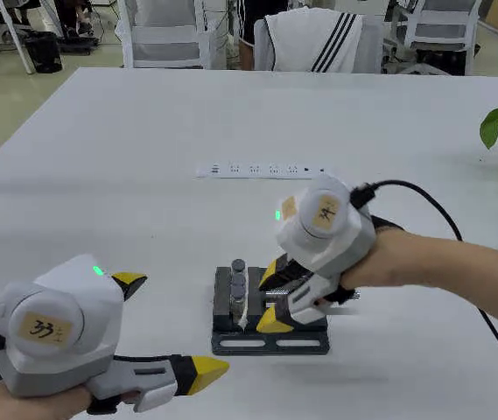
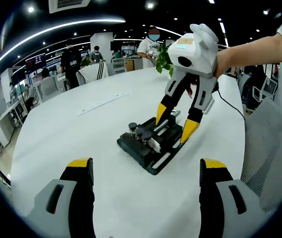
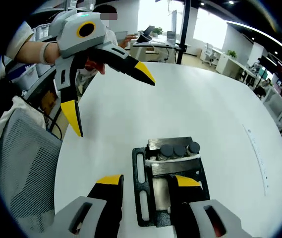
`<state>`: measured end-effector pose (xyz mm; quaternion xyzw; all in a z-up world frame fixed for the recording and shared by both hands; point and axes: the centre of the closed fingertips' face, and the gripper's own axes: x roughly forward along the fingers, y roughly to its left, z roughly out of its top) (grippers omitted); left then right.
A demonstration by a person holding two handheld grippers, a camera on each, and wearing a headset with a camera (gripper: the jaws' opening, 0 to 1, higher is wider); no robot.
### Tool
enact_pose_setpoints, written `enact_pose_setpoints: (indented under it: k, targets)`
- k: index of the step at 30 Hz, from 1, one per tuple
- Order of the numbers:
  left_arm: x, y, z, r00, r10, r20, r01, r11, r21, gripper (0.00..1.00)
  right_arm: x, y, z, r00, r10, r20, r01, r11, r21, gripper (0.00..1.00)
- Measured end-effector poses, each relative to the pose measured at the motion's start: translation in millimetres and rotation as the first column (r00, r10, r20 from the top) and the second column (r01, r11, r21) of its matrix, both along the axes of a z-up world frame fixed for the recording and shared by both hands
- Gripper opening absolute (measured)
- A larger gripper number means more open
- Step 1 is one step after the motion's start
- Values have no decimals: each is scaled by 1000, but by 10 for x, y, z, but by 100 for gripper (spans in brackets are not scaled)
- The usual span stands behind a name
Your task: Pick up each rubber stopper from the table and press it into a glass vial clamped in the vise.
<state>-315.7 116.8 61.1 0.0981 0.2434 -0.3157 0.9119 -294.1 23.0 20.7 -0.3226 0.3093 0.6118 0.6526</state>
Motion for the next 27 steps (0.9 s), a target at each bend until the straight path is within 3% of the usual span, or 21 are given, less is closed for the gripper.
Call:
enact_pose_setpoints:
  k: [7,11,19,25,27]
  targets:
    - [-30,9,-65,1000,1,-8,-1,1000,-11,87,-83,-326,-77,990,-140,14,138,987,82,69]
    - [-56,17,-105,1000,-1,-17,0,1000,-17,88,-113,-495,-106,977,-213,4,211,972,108,82]
    - [-99,94,-175,999,-3,-34,3,1000,-19,89,-148,-797,-102,947,-322,-13,320,936,148,99]
    - [-159,146,-179,999,5,-44,-6,1000,-22,91,-218,-1044,-118,923,-384,-30,384,910,154,99]
    - [-174,170,-191,999,9,-48,-10,1000,-24,92,-233,-1132,-122,910,-413,-41,414,896,159,99]
